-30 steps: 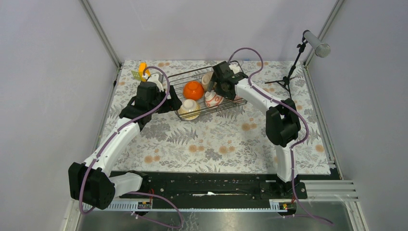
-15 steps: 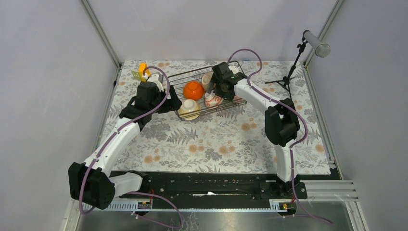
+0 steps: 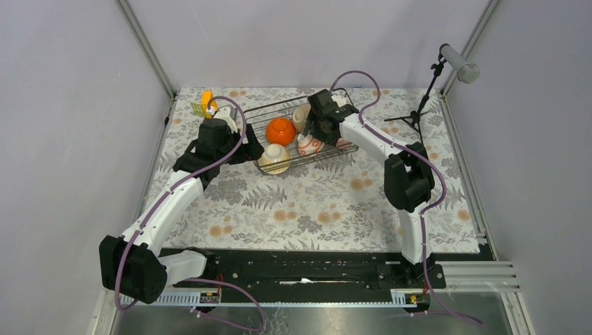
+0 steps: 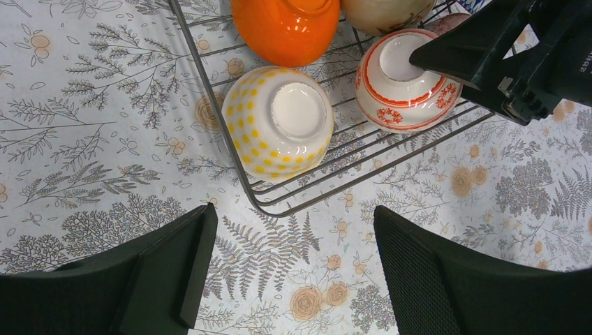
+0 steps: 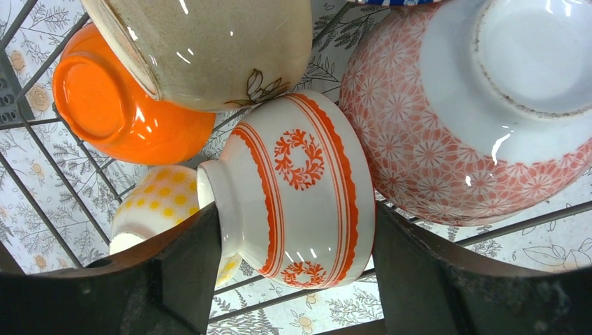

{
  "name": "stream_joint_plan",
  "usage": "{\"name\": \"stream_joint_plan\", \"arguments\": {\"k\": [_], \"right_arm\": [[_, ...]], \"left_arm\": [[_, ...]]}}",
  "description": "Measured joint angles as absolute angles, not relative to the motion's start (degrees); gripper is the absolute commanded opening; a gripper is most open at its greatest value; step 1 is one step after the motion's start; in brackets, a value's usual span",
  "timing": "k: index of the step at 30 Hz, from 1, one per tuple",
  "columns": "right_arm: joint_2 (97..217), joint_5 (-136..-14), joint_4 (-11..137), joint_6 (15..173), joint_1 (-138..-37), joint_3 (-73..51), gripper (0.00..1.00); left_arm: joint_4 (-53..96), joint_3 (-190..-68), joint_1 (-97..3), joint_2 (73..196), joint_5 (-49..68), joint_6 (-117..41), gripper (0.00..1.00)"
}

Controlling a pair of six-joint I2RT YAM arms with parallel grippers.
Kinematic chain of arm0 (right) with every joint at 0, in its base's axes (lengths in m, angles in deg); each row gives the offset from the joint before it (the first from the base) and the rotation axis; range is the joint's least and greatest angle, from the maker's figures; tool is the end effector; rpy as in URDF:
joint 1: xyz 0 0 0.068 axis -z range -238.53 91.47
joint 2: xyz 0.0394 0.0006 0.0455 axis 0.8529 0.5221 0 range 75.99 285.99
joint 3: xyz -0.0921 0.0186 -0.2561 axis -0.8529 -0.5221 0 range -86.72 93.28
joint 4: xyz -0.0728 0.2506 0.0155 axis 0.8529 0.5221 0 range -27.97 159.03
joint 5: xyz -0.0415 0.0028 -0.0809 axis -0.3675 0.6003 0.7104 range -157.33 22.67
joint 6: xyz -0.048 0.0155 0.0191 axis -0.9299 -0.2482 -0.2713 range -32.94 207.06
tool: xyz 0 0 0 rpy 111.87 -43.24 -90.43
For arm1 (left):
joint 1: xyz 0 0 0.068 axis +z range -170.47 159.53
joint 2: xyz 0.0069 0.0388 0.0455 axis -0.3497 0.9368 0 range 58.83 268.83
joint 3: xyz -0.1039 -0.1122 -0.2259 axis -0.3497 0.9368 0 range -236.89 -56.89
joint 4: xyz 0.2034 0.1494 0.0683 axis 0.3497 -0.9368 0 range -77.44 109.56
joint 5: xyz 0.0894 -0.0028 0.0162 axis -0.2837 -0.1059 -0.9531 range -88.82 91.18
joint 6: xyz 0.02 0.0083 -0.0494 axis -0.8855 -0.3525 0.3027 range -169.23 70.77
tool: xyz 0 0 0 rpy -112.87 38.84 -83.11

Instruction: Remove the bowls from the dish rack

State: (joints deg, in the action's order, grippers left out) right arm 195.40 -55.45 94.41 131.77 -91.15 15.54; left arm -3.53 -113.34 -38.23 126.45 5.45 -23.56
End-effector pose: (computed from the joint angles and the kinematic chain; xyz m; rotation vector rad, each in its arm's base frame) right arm 0.4017 0.2483 0.2457 0.3503 2.4184 0.3639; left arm 0.2487 -0.0823 0.3074 -0.1090 2.2102 -0.5094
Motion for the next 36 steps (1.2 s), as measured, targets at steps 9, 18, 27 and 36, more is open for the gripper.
{"name": "stream_joint_plan", "arguments": {"k": [9,18,27,36], "right_arm": [[195.4,-60.2,95.2,130.3,-91.1,18.2,0.55],[193.2,-65.5,88.3,128.9,-91.1,15.1,0.51],[185.9,-70.7,78.6,129.7,-90.3,8.3,0.46],[180.8,-80.0,67.8,135.7,-85.9,-1.8,0.45]], "left_arm": [[-3.5,-113.3,-38.2,126.4,5.3,-23.6,0.87],[-3.0,-113.3,-38.2,126.4,6.2,-23.8,0.88],[0.8,-113.6,-37.9,126.3,12.2,-21.2,0.88],[10.1,-114.6,-31.0,129.1,25.5,-7.2,0.88]]}}
